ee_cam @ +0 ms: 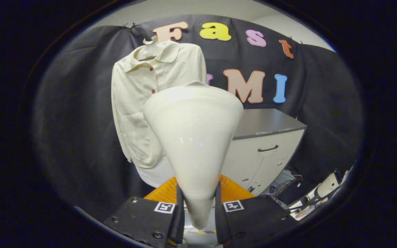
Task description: Iron the clothes twice with a garment steamer, once on the left side and once on the right side.
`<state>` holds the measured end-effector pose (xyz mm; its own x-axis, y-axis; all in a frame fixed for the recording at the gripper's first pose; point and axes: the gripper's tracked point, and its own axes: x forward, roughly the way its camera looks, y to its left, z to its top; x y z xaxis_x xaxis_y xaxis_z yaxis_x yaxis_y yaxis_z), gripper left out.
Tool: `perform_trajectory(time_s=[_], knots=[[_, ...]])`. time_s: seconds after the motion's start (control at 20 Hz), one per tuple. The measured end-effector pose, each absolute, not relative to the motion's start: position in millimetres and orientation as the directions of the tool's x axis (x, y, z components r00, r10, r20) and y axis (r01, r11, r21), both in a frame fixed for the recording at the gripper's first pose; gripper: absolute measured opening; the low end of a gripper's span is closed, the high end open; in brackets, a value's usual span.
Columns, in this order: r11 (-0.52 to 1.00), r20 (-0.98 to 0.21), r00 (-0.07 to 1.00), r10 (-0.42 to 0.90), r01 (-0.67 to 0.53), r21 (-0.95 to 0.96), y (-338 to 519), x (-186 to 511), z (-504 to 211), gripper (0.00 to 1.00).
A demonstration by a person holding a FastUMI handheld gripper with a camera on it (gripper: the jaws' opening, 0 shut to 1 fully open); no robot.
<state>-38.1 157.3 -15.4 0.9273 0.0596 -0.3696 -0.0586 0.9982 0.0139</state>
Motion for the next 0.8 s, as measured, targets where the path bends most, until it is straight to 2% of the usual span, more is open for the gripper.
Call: perform_trajectory(time_s=[0.25, 0.5, 0.8], knots=[[0.992, -0.192, 0.973, 0.125, -0.125, 0.013, 142.4, -54.3, 37.9, 0.36], [0.993, -0.057, 0.991, 0.118, -0.119, -0.006, 119.0, -83.0, 68.2, 0.36], [0.990, -0.057, 0.993, 0.106, -0.100, 0.095, 79.8, -100.3, 27.5, 0.36]])
